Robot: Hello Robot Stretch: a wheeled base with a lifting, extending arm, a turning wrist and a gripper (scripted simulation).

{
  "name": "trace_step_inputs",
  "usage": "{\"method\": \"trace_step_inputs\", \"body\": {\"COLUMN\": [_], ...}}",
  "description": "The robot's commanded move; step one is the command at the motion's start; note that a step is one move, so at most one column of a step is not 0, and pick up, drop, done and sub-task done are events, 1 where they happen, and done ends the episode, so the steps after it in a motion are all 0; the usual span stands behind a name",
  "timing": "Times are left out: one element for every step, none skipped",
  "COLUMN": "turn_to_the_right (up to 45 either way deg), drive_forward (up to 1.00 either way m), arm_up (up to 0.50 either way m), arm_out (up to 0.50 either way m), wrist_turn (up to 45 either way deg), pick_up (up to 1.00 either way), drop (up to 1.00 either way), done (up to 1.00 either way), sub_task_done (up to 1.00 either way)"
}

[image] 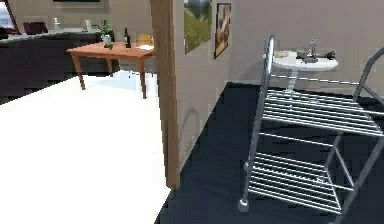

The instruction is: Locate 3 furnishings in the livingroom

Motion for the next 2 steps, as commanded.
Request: {"method": "trace_step_inputs", "body": {"turn_to_the_right": [0.0,21.0], "drive_forward": [1.0,0.0], "arm_up": [0.0,0.0], "arm_out": [0.0,0.0], "wrist_turn": [0.0,0.0], "pick_up": [0.0,0.0], "drop": [0.0,0.0], "done": [0.0,0.0], "sub_task_done": [0.0,0.0]}}
